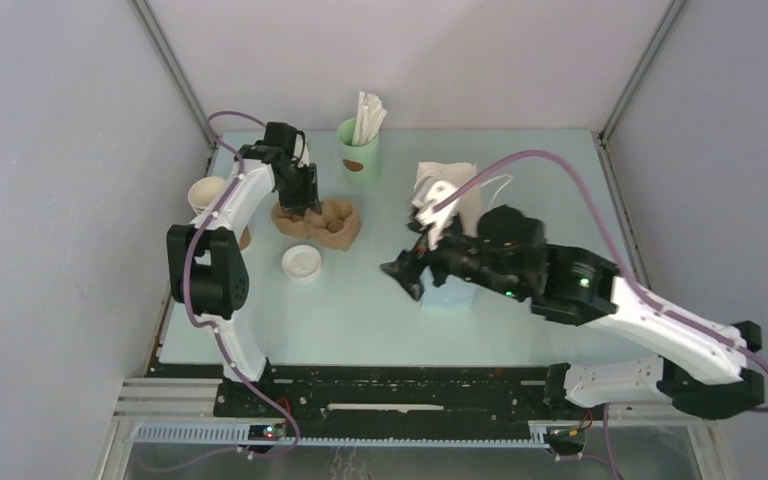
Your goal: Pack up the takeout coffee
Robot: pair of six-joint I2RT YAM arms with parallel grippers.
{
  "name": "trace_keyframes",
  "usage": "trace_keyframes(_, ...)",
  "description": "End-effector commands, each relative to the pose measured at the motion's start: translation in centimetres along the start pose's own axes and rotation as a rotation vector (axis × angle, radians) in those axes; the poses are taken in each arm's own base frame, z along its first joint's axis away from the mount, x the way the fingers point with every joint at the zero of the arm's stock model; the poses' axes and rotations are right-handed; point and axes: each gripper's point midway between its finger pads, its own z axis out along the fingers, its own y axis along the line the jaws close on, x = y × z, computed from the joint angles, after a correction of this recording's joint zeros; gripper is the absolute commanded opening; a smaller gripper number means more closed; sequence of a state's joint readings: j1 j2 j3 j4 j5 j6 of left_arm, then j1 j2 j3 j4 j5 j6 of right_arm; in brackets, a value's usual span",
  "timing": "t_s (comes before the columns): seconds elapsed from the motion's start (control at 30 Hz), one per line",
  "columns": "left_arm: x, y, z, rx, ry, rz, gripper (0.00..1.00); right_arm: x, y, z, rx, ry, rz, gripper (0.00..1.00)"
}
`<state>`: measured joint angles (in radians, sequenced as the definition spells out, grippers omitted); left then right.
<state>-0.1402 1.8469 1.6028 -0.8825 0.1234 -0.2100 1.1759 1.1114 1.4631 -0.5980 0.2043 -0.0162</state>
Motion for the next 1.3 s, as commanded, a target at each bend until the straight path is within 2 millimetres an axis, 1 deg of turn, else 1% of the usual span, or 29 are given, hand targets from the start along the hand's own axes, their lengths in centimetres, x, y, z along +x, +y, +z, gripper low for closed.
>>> trace_keyframes(0.0,-1.9,-0.8,-0.5,0.062,-0.063,-0.008,0.00,-0.8,4.5,4.7,-0.198,-0.073,-0.351,0.86)
trace_keyframes(0.03,-1.9,-0.8,-0.3,0.063,-0.062,-0.009,0.00,0.1,5.8,5.8,-0.263,-0.079,-0.409,0.85)
trace_keyframes(0.07,-1.9,-0.8,-0.2,0.060,-0.059,-0.010,0.00,0.6,6.5,7.1,-0.293,-0.099,-0.455,0.85)
trace_keyframes(0.1,-1.9,-0.6,0.0,0.054,-0.057,-0.009,0.00,1.1,6.8,8.3,-0.303,-0.109,-0.484,0.85)
trace_keyframes(0.13,-1.8,-0.5,0.1,0.048,-0.056,-0.006,0.00,1.5,6.6,9.6,-0.297,-0.108,-0.499,0.84)
trace_keyframes(0.2,-1.7,-0.3,0.3,0.038,-0.056,-0.004,0.00,3.0,5.9,12.5,-0.292,-0.082,-0.554,0.77)
trace_keyframes(0.23,-1.7,-0.3,0.4,0.038,-0.053,-0.003,0.00,3.6,5.4,13.6,-0.273,-0.072,-0.608,0.75)
trace_keyframes(0.3,-1.6,-0.2,0.5,0.038,-0.052,-0.001,0.00,4.3,5.0,15.8,-0.249,-0.074,-0.687,0.72)
trace_keyframes(0.4,-1.7,-0.2,0.7,0.037,-0.049,0.006,0.00,6.1,4.1,19.0,-0.235,-0.061,-0.833,0.56)
trace_keyframes(0.5,-1.5,-0.1,0.6,0.035,-0.043,0.012,0.00,7.9,1.8,22.2,-0.205,-0.018,-0.837,0.53)
trace_keyframes(0.6,-1.4,0.1,0.7,0.033,-0.041,0.014,0.00,9.7,0.0,24.6,-0.178,0.034,-0.860,0.52)
trace_keyframes(0.67,-1.5,-0.1,0.7,0.041,-0.040,0.012,0.00,10.8,-1.1,25.9,-0.161,0.079,-0.892,0.50)
trace_keyframes(0.77,-1.6,-0.1,0.7,0.045,-0.041,0.011,0.00,12.3,-3.4,27.5,-0.099,0.161,-0.938,0.45)
trace_keyframes(0.9,-1.5,0.0,0.8,0.040,-0.039,0.009,0.00,14.0,-5.2,28.6,-0.063,0.229,-0.975,0.42)
trace_keyframes(1.0,-1.6,-0.1,0.9,0.048,-0.036,0.008,0.00,15.3,-5.8,29.1,-0.064,0.270,-1.004,0.42)
trace_keyframes(1.27,-1.5,-0.1,1.1,0.048,-0.031,0.009,0.00,16.3,-6.0,29.7,-0.077,0.282,-1.014,0.46)
